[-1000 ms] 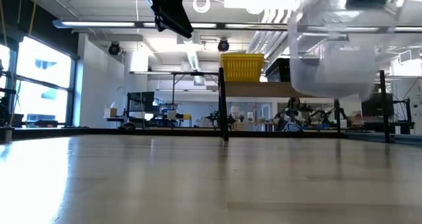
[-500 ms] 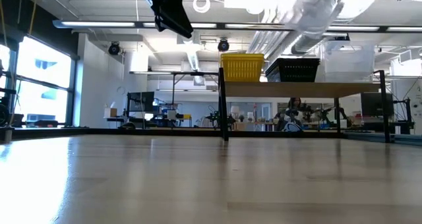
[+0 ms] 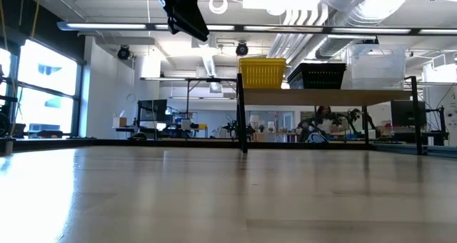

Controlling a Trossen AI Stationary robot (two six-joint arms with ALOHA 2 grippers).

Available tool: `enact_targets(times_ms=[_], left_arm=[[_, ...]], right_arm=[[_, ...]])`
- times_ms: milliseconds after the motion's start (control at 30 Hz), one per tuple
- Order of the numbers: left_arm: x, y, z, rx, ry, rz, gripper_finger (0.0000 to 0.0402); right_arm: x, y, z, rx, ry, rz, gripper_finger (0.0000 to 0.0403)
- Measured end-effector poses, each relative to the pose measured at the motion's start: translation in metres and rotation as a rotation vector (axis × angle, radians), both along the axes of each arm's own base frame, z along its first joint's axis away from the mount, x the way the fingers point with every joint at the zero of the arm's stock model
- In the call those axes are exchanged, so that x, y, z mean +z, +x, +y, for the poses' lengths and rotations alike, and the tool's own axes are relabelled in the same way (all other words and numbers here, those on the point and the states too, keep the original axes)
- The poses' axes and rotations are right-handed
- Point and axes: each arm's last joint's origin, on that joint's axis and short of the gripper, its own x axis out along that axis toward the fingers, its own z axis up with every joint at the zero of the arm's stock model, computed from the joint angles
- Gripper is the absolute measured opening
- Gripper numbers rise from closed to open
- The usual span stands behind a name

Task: Stack baskets on shelf by color
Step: Stack the transparent bin on top of the other stacked transparent bins on the shelf

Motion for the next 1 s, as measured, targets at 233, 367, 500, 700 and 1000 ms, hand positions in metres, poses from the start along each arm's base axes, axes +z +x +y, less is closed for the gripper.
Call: enact_targets(times_ms=[233, 367, 500, 700, 1000], left_arm=[[0.0, 0.0, 0.0, 0.002, -0.002, -0.001, 0.0122], [0.0, 0.0, 0.0, 0.005, -0.005, -0.002, 0.0122], [0.0, 0.0, 0.0, 0.005, -0.005, -0.002, 0.0122], [0.0, 0.0, 0.0, 0.005, -0.005, -0.002, 0.0122], [0.0, 0.0, 0.0, 0.012, 0.002, 0.001, 0.0122]], right_arm=[[0.011, -0.011, -0.022, -0.006, -0.099, 0.071, 0.0], [0.005, -0.011, -0.032, -0.011, -0.081, 0.126, 0.0], [-0.003, -0.01, -0.042, -0.024, -0.052, 0.181, 0.0], [-0.011, -0.013, -0.057, -0.021, -0.019, 0.243, 0.0], [-0.027, -0.02, -0.079, -0.035, 0.016, 0.356, 0.0]])
